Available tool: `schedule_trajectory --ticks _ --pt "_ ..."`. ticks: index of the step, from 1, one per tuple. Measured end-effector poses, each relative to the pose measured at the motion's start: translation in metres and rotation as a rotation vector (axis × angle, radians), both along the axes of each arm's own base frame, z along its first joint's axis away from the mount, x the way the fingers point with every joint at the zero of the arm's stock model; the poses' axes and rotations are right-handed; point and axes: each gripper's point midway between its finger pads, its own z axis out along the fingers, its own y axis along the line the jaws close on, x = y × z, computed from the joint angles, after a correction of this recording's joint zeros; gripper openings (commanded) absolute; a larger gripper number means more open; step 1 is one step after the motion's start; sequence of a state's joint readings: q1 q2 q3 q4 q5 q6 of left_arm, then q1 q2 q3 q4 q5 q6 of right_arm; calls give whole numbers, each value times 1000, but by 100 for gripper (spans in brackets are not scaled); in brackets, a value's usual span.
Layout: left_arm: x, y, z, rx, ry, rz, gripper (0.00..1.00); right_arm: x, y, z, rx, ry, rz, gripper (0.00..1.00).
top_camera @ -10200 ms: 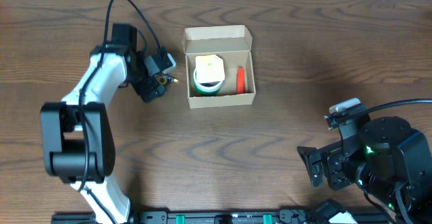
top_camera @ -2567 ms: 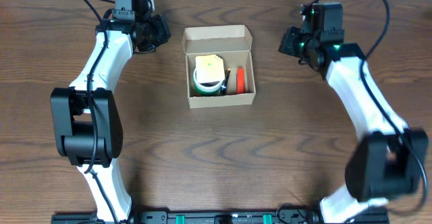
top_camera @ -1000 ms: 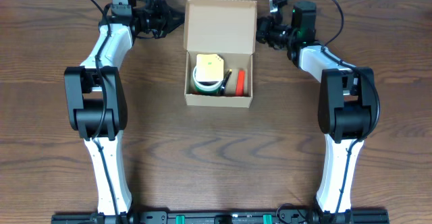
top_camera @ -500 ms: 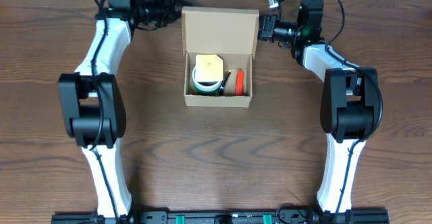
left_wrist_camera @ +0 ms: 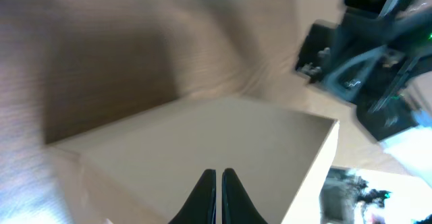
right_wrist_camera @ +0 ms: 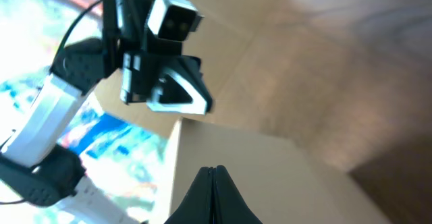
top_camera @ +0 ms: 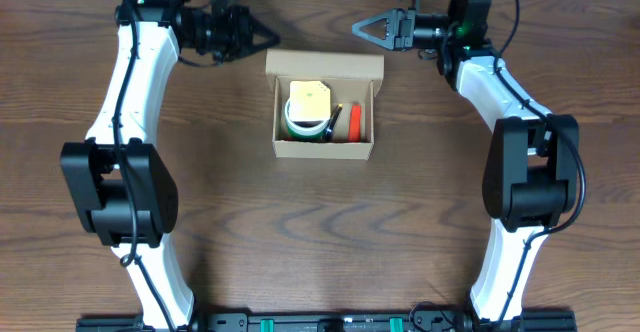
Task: Pack container
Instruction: 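Lower the lid onto the box with both grippers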
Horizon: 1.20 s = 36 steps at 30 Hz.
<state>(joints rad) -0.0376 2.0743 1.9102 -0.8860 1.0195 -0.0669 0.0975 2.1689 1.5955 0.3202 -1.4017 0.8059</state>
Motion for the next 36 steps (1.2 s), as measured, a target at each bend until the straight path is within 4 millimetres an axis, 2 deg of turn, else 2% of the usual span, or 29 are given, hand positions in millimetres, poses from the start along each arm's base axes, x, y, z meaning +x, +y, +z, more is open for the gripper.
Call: schedule_trajectory --ticks 6,10,12,15,17,19,21,25,27,29,31,33,36 --pt "-37 3 -8 176 3 -85 6 -30 41 -11 -16 117 110 2" --pt "-54 7 -14 279 19 -125 6 -35 52 -15 -26 123 124 2" --pt "-57 10 -15 313 9 -135 6 -30 50 -16 -37 114 91 1" --pt "-58 15 -5 348 -45 -136 6 -13 39 -17 -74 108 -14 2" --pt "-59 18 9 368 -100 -127 6 -3 27 -16 -125 125 -113 2" --pt "-62 21 25 387 -158 -120 6 -3 11 -12 -209 151 -216 2" --pt "-68 23 42 396 -207 -117 6 -14 -5 -2 -326 153 -311 2" --pt "-81 24 56 405 -235 -128 6 -51 -16 25 -501 56 -365 1" --pt "-83 24 53 408 -227 -134 6 -74 -15 37 -570 6 -351 2" --pt "-84 23 42 407 -215 -145 6 -93 -16 40 -635 -19 -334 2" --pt "-85 20 21 398 -191 -163 6 -107 -22 29 -714 -5 -314 2" --pt "-90 17 2 394 -159 -181 6 -108 -26 18 -753 -5 -311 1" --pt "-102 8 -24 391 -115 -217 6 -114 -32 -11 -811 23 -291 2"
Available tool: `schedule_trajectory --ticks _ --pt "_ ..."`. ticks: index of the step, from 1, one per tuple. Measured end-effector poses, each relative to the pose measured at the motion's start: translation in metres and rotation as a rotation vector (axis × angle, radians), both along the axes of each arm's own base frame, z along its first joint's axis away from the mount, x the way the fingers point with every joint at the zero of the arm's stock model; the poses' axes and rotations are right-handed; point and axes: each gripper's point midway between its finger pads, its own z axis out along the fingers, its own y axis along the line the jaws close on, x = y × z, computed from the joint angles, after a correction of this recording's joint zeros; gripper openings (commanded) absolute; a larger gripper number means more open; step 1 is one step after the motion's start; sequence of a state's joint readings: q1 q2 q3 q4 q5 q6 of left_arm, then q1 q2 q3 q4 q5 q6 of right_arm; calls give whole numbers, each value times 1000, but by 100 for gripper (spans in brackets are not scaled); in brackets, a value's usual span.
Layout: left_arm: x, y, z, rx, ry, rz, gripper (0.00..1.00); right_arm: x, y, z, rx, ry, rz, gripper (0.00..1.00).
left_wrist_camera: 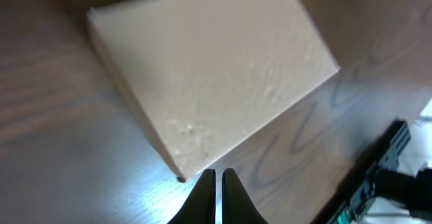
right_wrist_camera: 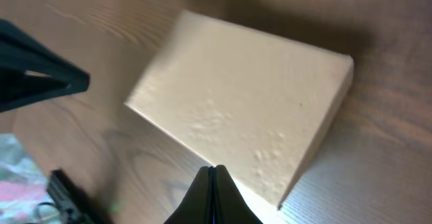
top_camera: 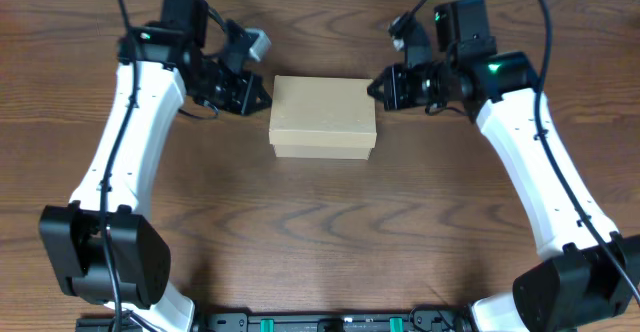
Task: Pack container
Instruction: 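Lower the lid onto the box with both grippers, then press the lid down with both grippers and release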
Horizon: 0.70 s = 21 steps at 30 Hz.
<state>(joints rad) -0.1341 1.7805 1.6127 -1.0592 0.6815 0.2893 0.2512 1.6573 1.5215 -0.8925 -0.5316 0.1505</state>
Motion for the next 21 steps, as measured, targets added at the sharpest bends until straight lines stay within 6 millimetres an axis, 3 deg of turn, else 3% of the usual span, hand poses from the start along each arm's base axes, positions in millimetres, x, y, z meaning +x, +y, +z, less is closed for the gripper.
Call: schedule_trajectory --ticks 4,8,15,21 --pt "-12 -15 -22 2 29 -44 6 -14 -1 -43 -40 69 16 1" --pt "-18 -24 -36 18 31 -69 6 -24 1 -71 -59 100 37 2" --pt "-18 -21 -57 44 37 -45 6 -32 -2 -101 -70 116 38 1" --pt "-25 -18 -73 57 75 -25 5 -38 -5 -112 -80 133 35 1"
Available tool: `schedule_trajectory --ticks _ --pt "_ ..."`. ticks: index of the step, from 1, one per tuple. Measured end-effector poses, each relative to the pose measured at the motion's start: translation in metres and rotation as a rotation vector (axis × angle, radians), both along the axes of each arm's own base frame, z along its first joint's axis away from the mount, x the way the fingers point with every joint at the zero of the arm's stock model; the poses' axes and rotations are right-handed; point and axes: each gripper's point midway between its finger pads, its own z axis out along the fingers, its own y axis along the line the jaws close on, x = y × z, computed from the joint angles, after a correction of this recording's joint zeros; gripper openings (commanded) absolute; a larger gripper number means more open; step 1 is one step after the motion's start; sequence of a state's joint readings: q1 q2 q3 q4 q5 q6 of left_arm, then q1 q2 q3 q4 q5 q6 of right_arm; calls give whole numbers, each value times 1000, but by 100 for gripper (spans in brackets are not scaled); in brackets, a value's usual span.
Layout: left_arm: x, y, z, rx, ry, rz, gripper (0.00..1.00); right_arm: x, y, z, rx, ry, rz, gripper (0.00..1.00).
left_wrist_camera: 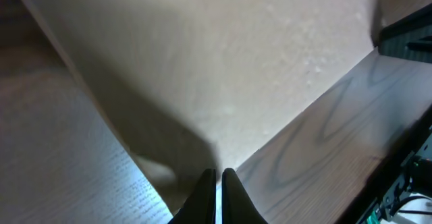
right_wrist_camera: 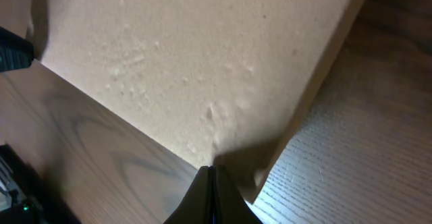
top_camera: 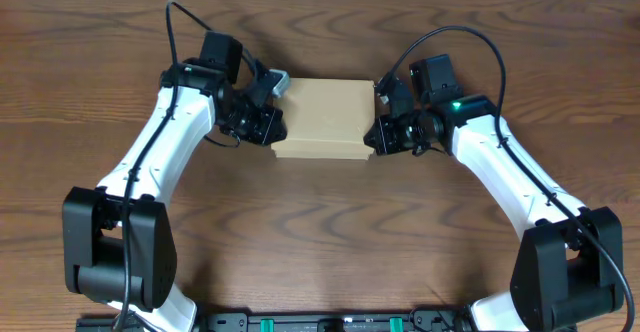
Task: Pack container
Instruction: 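Press the lid down with both grippers and release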
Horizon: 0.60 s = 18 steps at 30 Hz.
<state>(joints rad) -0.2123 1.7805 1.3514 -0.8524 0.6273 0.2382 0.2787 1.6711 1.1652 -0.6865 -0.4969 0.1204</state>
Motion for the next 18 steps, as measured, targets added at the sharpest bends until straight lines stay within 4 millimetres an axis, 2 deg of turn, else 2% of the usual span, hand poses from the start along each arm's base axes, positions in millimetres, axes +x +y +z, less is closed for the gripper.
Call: schedule_trajectory --ticks 14,16,18 --pt "-5 2 -8 3 34 23 6 2 -1 3 -7 -3 -3 1" --pt "-8 4 -8 7 51 32 6 7 0 15 -5 -29 -5 2" --pt "-10 6 -4 12 54 40 6 17 1 38 5 -96 -10 2"
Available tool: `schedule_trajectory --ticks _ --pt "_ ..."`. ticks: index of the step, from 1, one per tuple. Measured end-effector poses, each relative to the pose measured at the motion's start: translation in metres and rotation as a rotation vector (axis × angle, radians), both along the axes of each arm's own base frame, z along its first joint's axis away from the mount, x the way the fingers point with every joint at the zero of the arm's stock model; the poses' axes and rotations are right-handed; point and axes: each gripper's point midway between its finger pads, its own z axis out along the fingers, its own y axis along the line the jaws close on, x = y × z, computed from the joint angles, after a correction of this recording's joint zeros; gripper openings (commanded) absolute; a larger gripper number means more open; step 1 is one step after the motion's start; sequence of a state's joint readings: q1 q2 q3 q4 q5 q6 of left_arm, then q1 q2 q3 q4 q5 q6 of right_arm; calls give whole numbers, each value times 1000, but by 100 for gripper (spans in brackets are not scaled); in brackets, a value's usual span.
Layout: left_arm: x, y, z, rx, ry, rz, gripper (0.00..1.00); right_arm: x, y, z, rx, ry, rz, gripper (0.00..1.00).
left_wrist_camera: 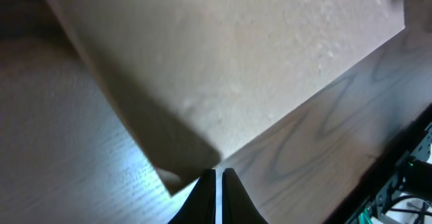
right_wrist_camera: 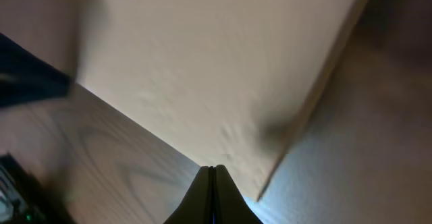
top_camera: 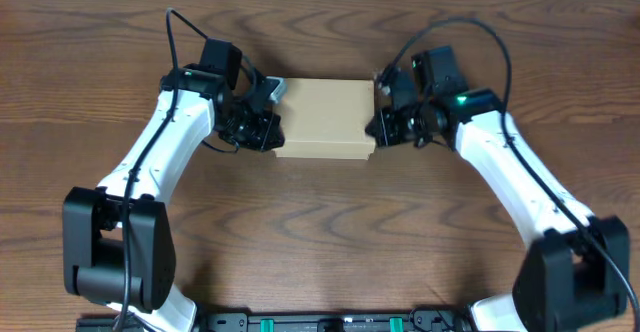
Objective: Pack container
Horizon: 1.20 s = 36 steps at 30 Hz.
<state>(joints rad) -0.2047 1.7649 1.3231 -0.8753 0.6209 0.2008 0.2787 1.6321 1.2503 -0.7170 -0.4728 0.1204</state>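
A tan cardboard box [top_camera: 322, 117] lies shut in the middle of the wooden table, its lid down flat. My left gripper [top_camera: 274, 135] is shut with nothing in it at the box's left front corner, and my right gripper [top_camera: 374, 130] is shut and empty at the right side. From the left wrist, the box lid [left_wrist_camera: 229, 55] fills the picture above the closed fingertips [left_wrist_camera: 217, 175]. The right wrist view has the lid [right_wrist_camera: 216, 69] above my shut right gripper [right_wrist_camera: 213, 170]. The things inside the box are hidden.
The brown wooden table [top_camera: 320, 242] stretches on all sides of the box. A black rail [top_camera: 330, 322] runs along the near edge between the two arm bases.
Both grippers have drawn back a little from the box's front corners. The lid stays flat and the box has not shifted. Both grippers remain shut.
At first the box stood open with a yellow and green thing and a red one inside, and both grippers were behind it at the raised lid. Then the lid was down and the grippers flanked the box. Later they were at its front corners, and now a little off.
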Motion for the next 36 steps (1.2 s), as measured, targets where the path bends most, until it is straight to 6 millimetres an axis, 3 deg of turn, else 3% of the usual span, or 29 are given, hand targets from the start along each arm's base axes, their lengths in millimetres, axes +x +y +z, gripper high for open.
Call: schedule_trajectory --ticks 3,5,7,10,14,16,20,24,25,26,27,31,36 --pt "-9 5 22 15 -31 14 6 7 -1 56 26 -153 -11 2" --pt "-22 11 51 22 -79 23 6 2 -4 90 47 -234 -19 2" --pt "-39 15 78 22 -124 26 6 -22 -12 131 75 -297 -48 2" --pt "-77 20 125 5 -224 16 6 -67 -26 155 76 -285 -76 2" --pt "-124 27 174 -54 -444 8 6 -135 -43 158 26 -275 -79 2" --pt "-144 31 173 -69 -489 7 6 -154 -47 155 30 -308 -78 2" --pt "-183 39 136 -83 -501 10 6 -188 -55 125 71 -342 -96 2" --pt "-200 39 103 -112 -479 14 6 -200 -58 92 122 -333 -141 2" --pt "-202 38 101 -118 -481 15 6 -200 -58 89 135 -338 -149 7" --pt "-203 38 102 -131 -494 19 36 -200 -58 89 154 -351 -159 51" --pt "-202 37 106 -142 -516 19 95 -200 -58 90 169 -356 -169 99" --pt "-192 34 122 -179 -596 36 95 -199 -57 97 208 -369 -191 99" --pt "-193 34 120 -182 -577 46 95 -201 -57 94 213 -338 -209 99"
